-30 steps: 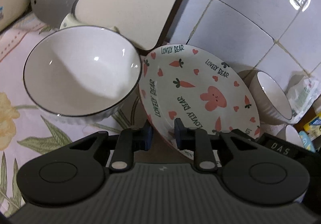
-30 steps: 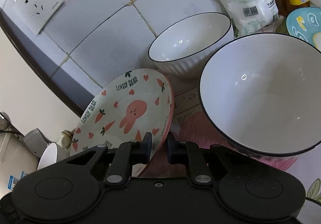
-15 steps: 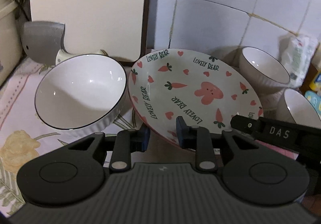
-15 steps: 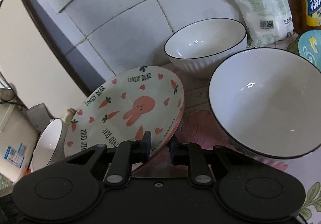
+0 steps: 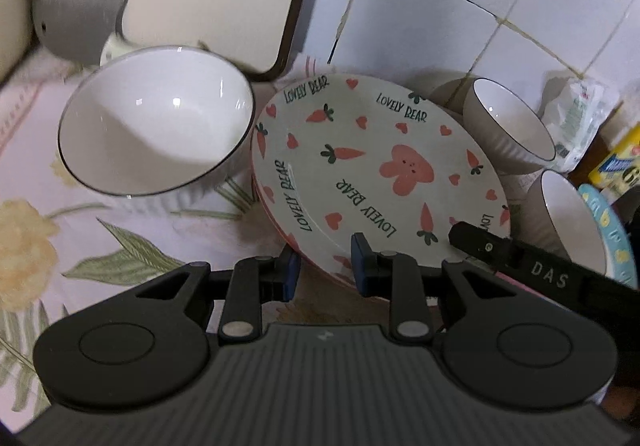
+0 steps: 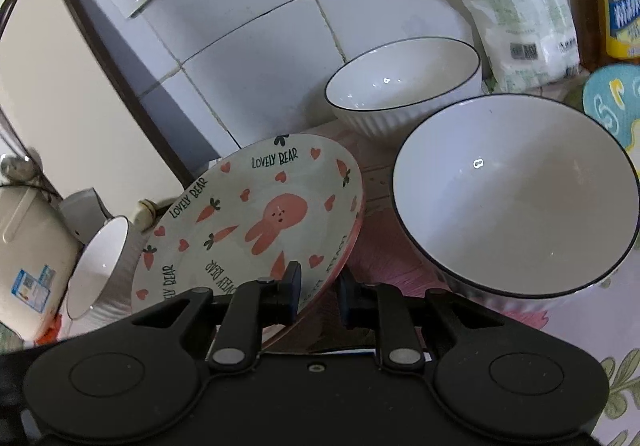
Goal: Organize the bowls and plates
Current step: 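Lift the bunny plate with both grippers and carry it over the white plate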
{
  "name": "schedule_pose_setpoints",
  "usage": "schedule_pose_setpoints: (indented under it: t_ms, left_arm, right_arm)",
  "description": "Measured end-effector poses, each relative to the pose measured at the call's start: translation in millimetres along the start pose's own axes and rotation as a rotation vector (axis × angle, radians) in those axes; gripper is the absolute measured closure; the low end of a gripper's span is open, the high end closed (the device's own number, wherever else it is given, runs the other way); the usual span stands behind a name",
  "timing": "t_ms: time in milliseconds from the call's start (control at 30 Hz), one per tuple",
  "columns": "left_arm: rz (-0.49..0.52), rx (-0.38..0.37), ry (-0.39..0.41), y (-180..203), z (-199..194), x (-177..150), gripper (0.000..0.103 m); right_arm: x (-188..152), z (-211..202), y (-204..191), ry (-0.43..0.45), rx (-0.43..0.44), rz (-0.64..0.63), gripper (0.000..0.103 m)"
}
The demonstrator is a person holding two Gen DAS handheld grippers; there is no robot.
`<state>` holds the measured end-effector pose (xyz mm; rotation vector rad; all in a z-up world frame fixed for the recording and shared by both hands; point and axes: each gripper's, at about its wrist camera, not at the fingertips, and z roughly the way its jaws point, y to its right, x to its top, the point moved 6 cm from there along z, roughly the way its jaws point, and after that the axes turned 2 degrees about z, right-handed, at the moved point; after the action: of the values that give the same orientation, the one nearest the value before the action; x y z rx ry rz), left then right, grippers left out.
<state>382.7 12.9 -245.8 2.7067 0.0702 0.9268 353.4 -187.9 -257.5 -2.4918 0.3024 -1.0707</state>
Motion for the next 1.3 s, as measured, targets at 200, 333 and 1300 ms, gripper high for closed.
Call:
schedule_pose_setpoints:
  t_ms: [200,333,1300]
  left_arm:
    - [-0.054,-0.001,0.022,-13,10,8,0.079]
    - [-0.1,0.01,0.063,-22,15,16,0.077]
    - [-0.098,0.041,0.093,-1,-54,2,0.081]
  right_arm:
    - [-3,3,2,-0.01,-0.004,0.008,0.082]
    - [-3,3,4,-0.01,0.0,0.021,0.082]
    - [10,-63,-5,0.054,0.062,-0.027,0.082]
